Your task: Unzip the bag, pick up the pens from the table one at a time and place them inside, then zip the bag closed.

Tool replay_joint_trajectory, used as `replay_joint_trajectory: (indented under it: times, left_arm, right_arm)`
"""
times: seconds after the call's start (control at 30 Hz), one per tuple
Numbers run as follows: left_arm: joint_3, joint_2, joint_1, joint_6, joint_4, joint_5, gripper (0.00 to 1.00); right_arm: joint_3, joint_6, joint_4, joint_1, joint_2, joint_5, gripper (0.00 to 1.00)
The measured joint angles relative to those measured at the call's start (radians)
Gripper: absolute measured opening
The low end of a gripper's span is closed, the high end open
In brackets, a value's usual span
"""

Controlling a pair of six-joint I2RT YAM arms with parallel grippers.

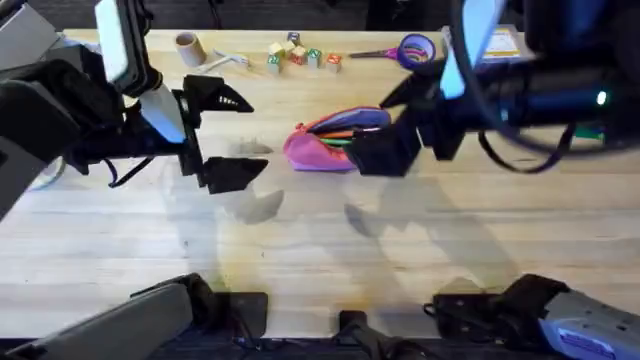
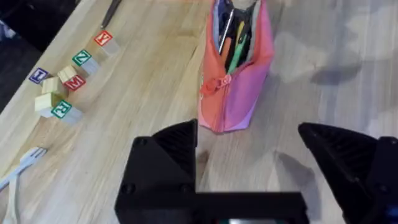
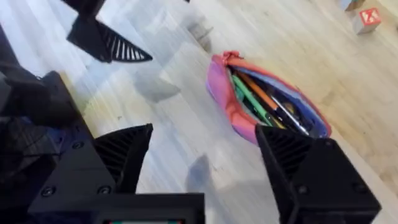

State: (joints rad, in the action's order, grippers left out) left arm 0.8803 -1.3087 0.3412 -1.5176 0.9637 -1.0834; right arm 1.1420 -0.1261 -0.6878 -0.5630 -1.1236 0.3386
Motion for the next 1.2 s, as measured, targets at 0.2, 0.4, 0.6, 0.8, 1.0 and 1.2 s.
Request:
replay_joint_trajectory:
  times: [0.2,0.4,0.6,0.8,1.0,1.2]
  left_arm:
    - [0.000,0.000,0.000,0.022,0.001,0.026,0.993]
    - [0.000,0.000,0.000,0.034,0.005,0.062,0.993]
    - [0.000,0.000,0.000,0.037,0.005,0.090,0.993]
    - [0.000,0.000,0.000,0.037,0.005,0.101,0.993]
    - [0.000,0.000,0.000,0.037,0.005,0.105,0.993]
    - [0.000,0.000,0.000,0.037,0.005,0.105,0.993]
  right_arm:
    - [0.206,0.000,-0.121,-0.042,-0.137,0.000,0.997]
    - [0.372,0.007,-0.194,-0.103,-0.285,0.000,0.997]
    - [0.450,0.056,-0.198,-0.124,-0.386,0.002,0.997]
    - [0.450,0.083,-0.206,-0.124,-0.422,0.007,0.998]
    - [0.450,0.090,-0.201,-0.124,-0.423,0.008,0.998]
    - [0.450,0.094,-0.177,-0.124,-0.449,0.007,0.998]
